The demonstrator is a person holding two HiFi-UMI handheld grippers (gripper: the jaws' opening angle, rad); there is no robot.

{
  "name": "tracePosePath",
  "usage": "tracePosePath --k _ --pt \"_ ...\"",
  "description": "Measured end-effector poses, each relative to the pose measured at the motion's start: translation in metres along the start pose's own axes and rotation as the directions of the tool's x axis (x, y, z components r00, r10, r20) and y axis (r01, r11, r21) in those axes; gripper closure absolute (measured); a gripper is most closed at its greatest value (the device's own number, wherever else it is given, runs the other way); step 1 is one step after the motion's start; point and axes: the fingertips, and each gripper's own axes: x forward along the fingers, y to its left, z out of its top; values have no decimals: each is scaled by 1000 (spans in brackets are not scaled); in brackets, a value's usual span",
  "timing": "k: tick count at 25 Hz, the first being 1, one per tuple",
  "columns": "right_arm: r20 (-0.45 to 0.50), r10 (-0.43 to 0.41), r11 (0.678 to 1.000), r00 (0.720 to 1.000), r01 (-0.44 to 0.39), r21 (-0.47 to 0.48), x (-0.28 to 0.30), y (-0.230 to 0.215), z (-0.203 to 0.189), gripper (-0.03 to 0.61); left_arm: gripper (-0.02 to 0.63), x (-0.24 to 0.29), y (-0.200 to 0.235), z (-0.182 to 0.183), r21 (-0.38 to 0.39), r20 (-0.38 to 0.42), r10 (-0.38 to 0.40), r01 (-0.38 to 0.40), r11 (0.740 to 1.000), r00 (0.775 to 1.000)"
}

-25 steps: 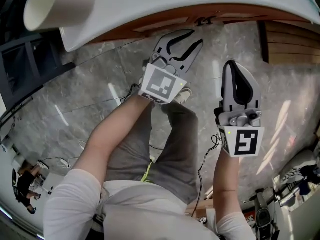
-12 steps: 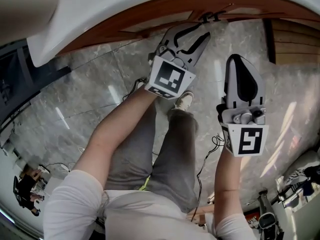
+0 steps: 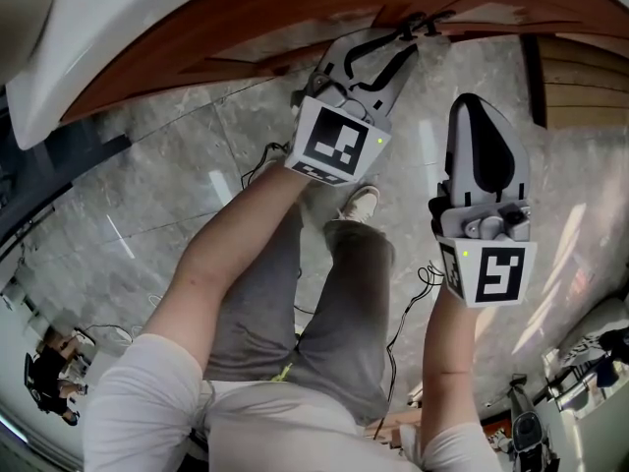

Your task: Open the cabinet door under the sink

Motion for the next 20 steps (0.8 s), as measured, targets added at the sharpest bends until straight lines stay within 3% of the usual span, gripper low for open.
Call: tracePosePath --k 9,20 --pt "4 2 1000 1000 -2 -6 10 -6 -16 546 565 -1 -1 -1 44 30 -26 25 999 999" --pt "-47 12 1000 999 -11 5 21 -14 -32 546 569 -13 -13 0 -7 42 -41 41 999 998"
